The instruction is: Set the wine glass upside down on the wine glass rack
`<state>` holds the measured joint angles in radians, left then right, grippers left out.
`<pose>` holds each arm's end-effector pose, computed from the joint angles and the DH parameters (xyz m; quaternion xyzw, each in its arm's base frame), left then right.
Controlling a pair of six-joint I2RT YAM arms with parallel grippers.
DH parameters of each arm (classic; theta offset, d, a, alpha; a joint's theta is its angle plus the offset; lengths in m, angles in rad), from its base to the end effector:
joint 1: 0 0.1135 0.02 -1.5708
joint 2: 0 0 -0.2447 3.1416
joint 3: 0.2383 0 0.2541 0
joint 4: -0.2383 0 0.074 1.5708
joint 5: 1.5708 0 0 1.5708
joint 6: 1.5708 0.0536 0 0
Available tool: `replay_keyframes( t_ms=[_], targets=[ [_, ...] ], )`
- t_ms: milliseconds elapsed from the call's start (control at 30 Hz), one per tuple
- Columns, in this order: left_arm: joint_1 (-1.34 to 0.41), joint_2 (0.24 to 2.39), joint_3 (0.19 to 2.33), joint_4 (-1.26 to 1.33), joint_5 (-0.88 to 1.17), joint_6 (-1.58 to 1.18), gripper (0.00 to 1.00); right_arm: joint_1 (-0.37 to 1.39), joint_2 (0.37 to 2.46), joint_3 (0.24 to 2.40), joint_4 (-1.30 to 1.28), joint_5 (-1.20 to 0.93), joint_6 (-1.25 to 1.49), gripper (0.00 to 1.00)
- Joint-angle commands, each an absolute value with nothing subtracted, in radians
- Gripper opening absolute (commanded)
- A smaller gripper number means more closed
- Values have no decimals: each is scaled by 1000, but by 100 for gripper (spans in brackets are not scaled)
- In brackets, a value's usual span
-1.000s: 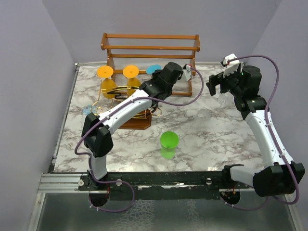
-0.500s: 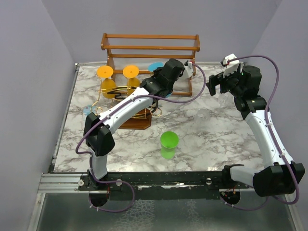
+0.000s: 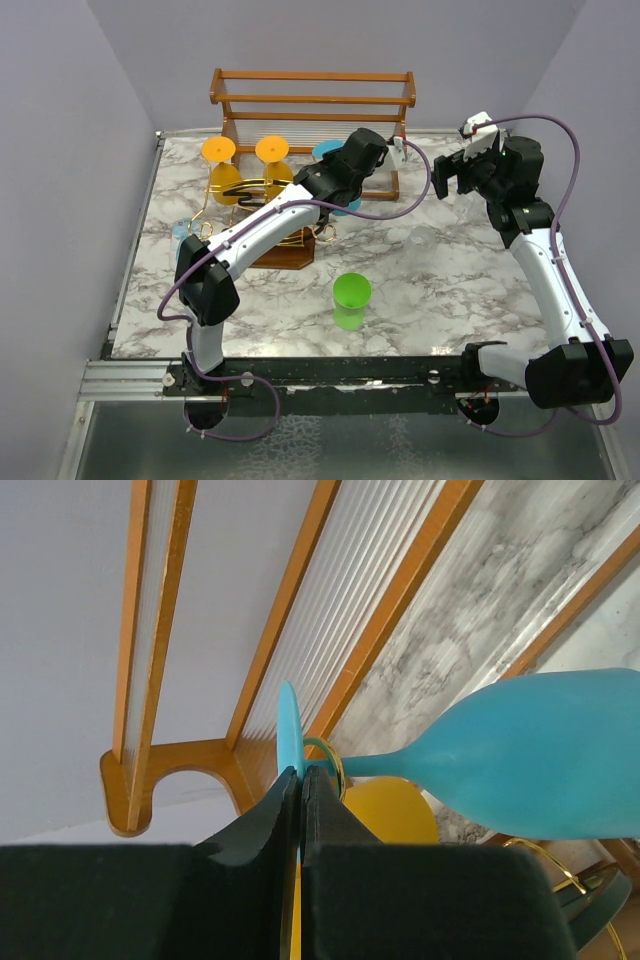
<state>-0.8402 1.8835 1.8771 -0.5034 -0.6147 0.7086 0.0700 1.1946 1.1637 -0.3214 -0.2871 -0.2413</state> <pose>0.3202 -0.3111 0.3473 0.4655 0.6947 0.2287 0.4984 0.2947 0.0359 0.3501 -0.2067 0.7891 0.0684 0.5743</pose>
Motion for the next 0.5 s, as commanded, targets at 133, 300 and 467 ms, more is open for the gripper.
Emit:
replay_keyframes(
  t_ms=[133, 300, 467],
  targets=[
    [-848, 1870, 1874, -535, -580, 667, 2, 61, 1170, 1158, -316, -316, -252, 96],
    [-849, 1867, 1878, -548, -562, 648, 4, 60, 1169, 1157, -316, -320, -252, 96],
    [-848, 1867, 1884, -566, -549, 636, 5, 57, 1169, 1157, -317, -324, -250, 96]
  ],
)
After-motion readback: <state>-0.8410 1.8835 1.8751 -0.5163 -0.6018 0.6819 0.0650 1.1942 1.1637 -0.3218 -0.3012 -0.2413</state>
